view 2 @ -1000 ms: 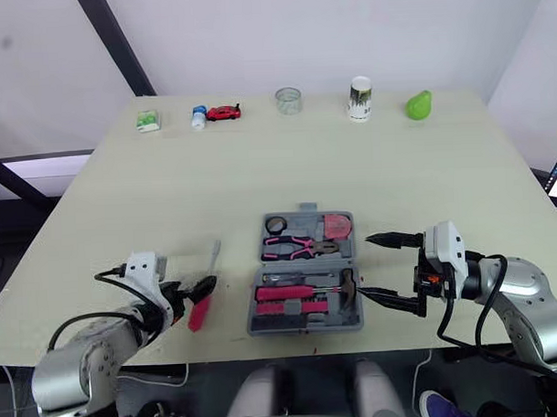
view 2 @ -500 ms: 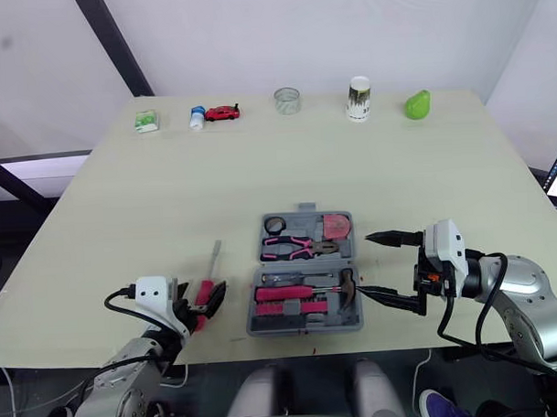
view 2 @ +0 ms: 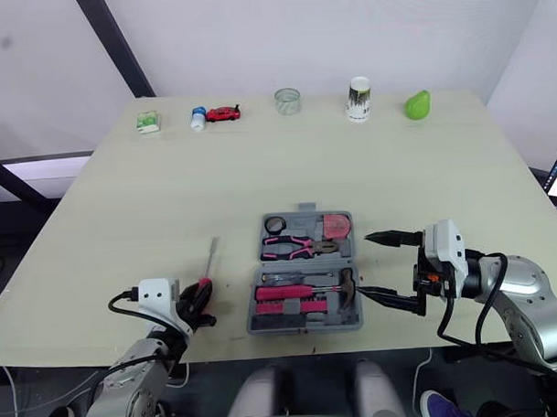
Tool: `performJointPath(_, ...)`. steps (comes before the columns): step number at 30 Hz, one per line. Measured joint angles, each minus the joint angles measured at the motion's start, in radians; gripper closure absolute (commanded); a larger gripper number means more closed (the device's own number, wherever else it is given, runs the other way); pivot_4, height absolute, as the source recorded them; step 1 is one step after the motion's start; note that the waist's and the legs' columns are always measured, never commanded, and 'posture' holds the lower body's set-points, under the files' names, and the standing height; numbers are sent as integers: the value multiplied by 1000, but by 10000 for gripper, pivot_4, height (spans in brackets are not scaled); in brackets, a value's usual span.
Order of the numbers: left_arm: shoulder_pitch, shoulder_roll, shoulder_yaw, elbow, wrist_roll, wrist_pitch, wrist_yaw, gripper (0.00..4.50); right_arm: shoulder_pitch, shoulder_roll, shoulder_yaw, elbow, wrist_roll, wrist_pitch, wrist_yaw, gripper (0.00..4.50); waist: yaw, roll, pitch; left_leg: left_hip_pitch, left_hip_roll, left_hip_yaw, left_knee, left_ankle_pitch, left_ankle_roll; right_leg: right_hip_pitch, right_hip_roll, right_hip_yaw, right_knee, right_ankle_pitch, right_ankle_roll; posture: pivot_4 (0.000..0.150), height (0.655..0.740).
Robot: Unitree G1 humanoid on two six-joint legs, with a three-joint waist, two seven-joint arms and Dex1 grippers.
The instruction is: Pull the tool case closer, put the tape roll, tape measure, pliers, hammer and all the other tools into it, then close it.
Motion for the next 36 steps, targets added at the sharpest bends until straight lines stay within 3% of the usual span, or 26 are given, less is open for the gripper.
performJointPath(6, 5, 26, -12, 1, 4, -10, -5, 39068, 1, 0, 0, 0, 0, 0, -3, 0, 0, 0, 0, 0, 0, 0, 0, 0, 0, 0, 0, 0, 0, 0, 0, 1500, 7400)
performJointPath(14, 12, 235, 18, -6, -19, 13, -144, 39068, -1, 0, 0, 0, 1, 0, 5, 0, 1, -1, 1, -1, 1, 0, 0, 0, 0, 0, 1, 0, -2, 0, 0, 1500, 7400)
performJointPath(16, -10, 383, 30, -13, -69, 35, -268, 39068, -3, 1, 2, 2, 1, -1, 7, 0, 3, -5, 3, -2, 3, -1, 0, 0, 0, -1, 1, -4, -2, 0, -1, 1500, 7400)
performJointPath(26, -200, 671, 7, -13, -212, 67, -629, 39068, -6, 14, 5, 26, -2, -16, 23, 0, 1, -3, 4, -3, 3, 2, -2, 0, 0, -1, 1, -3, -7, 0, -1, 1500, 7400)
performJointPath(36, -441, 759, -211, 26, -240, 44, -917, 39068, 61, 11, -24, 16, -7, -30, 11, 0, 7, -2, 4, -4, 3, 2, -2, 0, 0, 0, 2, -3, -7, 0, 0, 1500, 7400)
